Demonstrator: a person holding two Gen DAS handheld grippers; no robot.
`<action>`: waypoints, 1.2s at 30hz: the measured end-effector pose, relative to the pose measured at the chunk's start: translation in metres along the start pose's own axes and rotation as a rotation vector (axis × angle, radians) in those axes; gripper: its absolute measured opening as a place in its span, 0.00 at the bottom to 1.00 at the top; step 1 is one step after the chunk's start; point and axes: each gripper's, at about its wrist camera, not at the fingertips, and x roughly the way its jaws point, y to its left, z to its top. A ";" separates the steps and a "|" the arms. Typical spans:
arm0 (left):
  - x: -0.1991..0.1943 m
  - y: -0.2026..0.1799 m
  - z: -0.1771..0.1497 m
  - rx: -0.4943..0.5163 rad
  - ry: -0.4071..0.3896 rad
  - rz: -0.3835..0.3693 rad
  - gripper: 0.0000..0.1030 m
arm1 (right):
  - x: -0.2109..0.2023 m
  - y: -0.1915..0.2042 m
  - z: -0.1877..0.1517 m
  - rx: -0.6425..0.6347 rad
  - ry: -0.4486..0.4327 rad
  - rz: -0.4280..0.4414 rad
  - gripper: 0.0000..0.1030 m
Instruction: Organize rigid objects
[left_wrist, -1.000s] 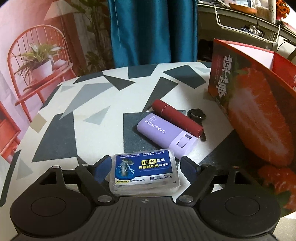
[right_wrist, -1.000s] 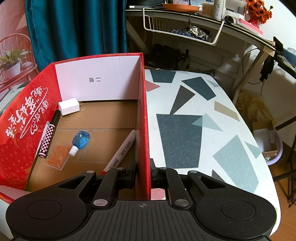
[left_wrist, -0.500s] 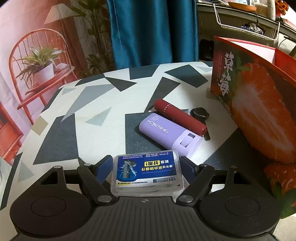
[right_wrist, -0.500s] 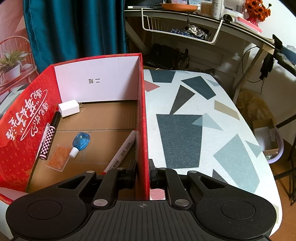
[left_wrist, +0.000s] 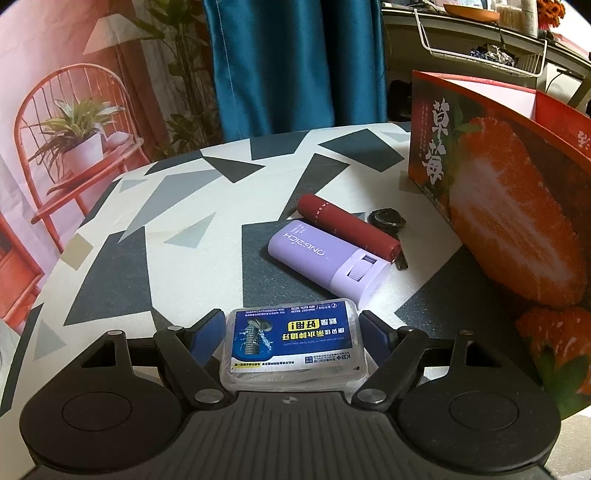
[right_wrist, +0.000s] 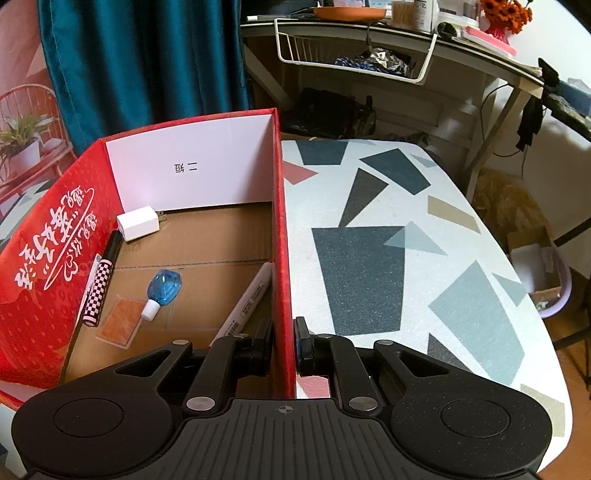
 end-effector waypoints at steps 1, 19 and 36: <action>0.000 0.000 0.000 0.000 0.001 0.002 0.78 | 0.000 0.000 0.000 -0.001 0.000 0.000 0.11; -0.044 -0.007 0.086 0.091 -0.203 -0.116 0.78 | 0.000 0.001 0.000 -0.002 0.000 -0.001 0.11; -0.019 -0.126 0.137 0.326 -0.268 -0.332 0.73 | 0.001 0.002 0.002 -0.014 0.005 -0.002 0.11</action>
